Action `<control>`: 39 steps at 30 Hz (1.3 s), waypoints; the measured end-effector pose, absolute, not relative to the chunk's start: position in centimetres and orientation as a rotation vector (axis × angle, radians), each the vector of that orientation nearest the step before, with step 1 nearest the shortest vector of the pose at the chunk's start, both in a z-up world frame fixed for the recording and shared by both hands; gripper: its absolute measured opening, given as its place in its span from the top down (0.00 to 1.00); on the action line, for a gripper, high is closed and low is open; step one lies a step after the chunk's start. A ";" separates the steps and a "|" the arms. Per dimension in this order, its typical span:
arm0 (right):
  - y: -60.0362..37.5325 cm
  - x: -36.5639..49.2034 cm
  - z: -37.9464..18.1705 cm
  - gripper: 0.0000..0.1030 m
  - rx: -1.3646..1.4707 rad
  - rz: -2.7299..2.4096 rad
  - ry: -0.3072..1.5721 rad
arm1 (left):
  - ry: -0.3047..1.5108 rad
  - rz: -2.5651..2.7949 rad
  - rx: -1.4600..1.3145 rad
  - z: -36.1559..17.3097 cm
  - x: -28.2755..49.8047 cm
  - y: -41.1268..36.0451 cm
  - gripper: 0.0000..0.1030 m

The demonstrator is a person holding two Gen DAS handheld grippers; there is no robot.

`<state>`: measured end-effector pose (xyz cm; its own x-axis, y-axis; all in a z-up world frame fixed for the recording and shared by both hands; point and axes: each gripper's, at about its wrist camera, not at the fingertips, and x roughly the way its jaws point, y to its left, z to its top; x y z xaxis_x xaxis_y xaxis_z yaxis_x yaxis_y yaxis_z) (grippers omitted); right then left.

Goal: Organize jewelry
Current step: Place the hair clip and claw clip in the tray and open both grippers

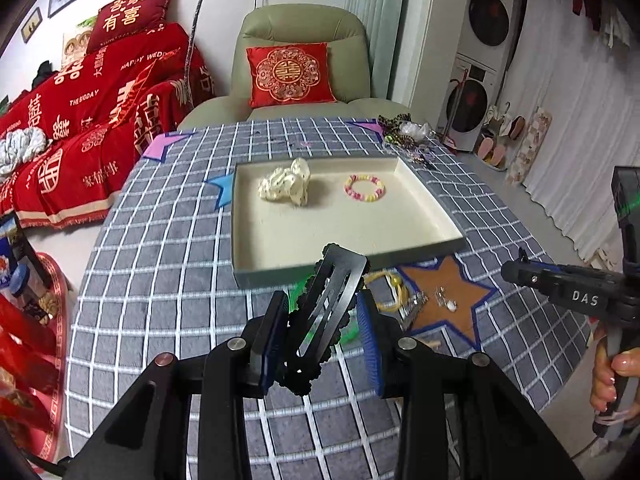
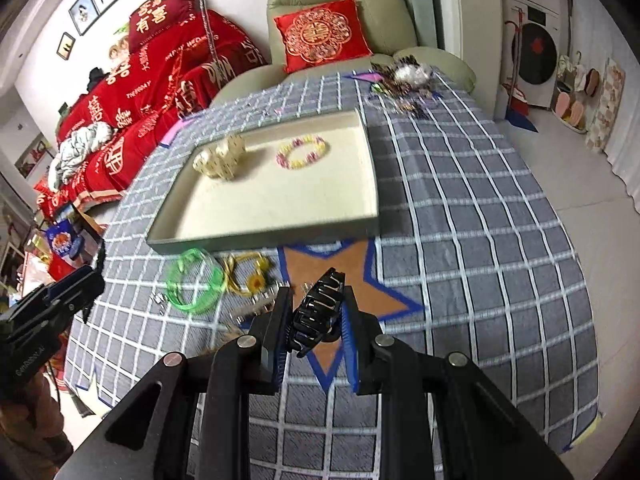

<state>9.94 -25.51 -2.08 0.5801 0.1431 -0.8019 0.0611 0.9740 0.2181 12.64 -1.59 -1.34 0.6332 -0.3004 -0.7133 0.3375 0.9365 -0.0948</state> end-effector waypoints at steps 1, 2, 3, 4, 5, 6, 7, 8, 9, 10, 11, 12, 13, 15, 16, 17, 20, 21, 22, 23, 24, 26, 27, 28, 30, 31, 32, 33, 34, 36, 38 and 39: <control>-25.5 10.4 -1.7 0.76 0.229 0.055 0.948 | 0.806 -0.363 0.050 -1.2 13.1 -1.7 0.58; -25.5 11.0 -1.4 0.76 0.223 0.060 0.943 | 0.808 -0.361 0.049 -1.1 13.6 -1.9 0.58; -25.4 11.4 -1.2 0.76 0.218 0.061 0.940 | 0.810 -0.357 0.047 -1.0 14.3 -2.0 0.58; -25.4 12.1 -0.8 0.76 0.212 0.066 0.932 | 0.811 -0.354 0.044 -0.9 14.8 -2.1 0.58; -25.4 12.8 -0.4 0.76 0.209 0.072 0.925 | 0.812 -0.350 0.040 -0.8 15.4 -2.2 0.58; -25.5 13.4 -0.1 0.76 0.206 0.077 0.918 | 0.812 -0.348 0.039 -0.8 15.9 -2.4 0.58; -25.4 13.9 0.2 0.76 0.203 0.079 0.913 | 0.813 -0.344 0.038 -0.7 16.7 -2.5 0.58; -25.4 14.5 0.5 0.76 0.200 0.081 0.910 | 0.812 -0.340 0.036 -0.6 17.4 -2.6 0.58; -25.5 15.5 0.7 0.76 0.198 0.086 0.909 | 0.813 -0.338 0.035 -0.5 18.0 -2.7 0.58; -25.4 16.0 0.9 0.76 0.198 0.088 0.909 | 0.815 -0.335 0.031 -0.5 18.7 -2.8 0.58; -25.4 16.7 1.1 0.76 0.195 0.090 0.908 | 0.817 -0.332 0.028 -0.4 19.4 -2.9 0.58; -25.4 17.4 1.2 0.76 0.192 0.092 0.908 | 0.817 -0.328 0.028 -0.4 20.1 -3.0 0.58; -25.4 18.4 1.3 0.76 0.189 0.095 0.906 | 0.818 -0.323 0.032 -0.5 20.8 -3.1 0.58; -25.3 19.7 1.5 0.76 0.184 0.101 0.904 | 0.824 -0.314 0.040 -0.8 22.2 -3.4 0.58; -25.2 20.3 1.5 0.76 0.182 0.103 0.905 | 0.830 -0.312 0.040 -0.9 22.7 -3.5 0.58; -25.2 21.0 1.5 0.76 0.182 0.105 0.904 | 0.836 -0.310 0.038 -1.1 23.2 -3.5 0.58; -25.2 22.7 1.2 0.76 0.189 0.109 0.906 | 0.863 -0.294 0.038 -2.0 24.9 -3.9 0.58; -25.2 23.4 1.0 0.76 0.193 0.109 0.909 | 0.872 -0.288 0.042 -2.4 25.3 -4.0 0.58; -25.1 23.8 0.8 0.76 0.193 0.111 0.911 | 0.883 -0.284 0.048 -2.9 25.7 -4.2 0.58; -25.0 24.3 0.5 0.76 0.191 0.112 0.913 | 0.891 -0.283 0.052 -3.2 26.0 -4.3 0.58; -25.0 24.7 0.3 0.76 0.190 0.112 0.916 | 0.903 -0.280 0.057 -3.8 26.5 -4.5 0.58; -24.9 25.7 -0.4 0.76 0.195 0.115 0.928 | 0.919 -0.273 0.063 -4.5 27.1 -4.8 0.58; -24.9 26.0 -0.7 0.76 0.196 0.114 0.931 | 0.929 -0.268 0.063 -4.9 27.4 -4.9 0.58; -24.8 26.6 -1.2 0.76 0.194 0.113 0.939 | 0.938 -0.261 0.063 -5.4 27.8 -5.0 0.58; -24.6 27.4 -1.9 0.76 0.188 0.114 0.948 | 0.955 -0.251 0.066 -6.2 28.6 -5.2 0.58; -24.5 27.7 -2.2 0.76 0.184 0.115 0.952 | 0.960 -0.247 0.070 -6.6 28.8 -5.4 0.58; -24.4 28.1 -2.6 0.76 0.179 0.116 0.956 | 0.966 -0.242 0.076 -7.0 29.2 -5.6 0.58; -24.2 28.5 -3.0 0.76 0.174 0.117 0.959 | 0.969 -0.239 0.082 -7.2 29.5 -5.8 0.58; -24.1 29.0 -3.5 0.76 0.172 0.118 0.966 | 0.972 -0.237 0.088 -7.5 29.9 -6.0 0.58; -24.1 29.6 -4.4 0.76 0.176 0.119 0.978 | 0.984 -0.234 0.101 -8.1 30.5 -6.3 0.58; -24.1 30.3 -5.3 0.76 0.178 0.109 0.992 | 0.992 -0.231 0.107 -8.6 30.9 -6.5 0.58; -24.1 30.6 -5.9 0.76 0.182 0.105 0.996 | 0.994 -0.230 0.110 -8.8 31.1 -6.6 0.58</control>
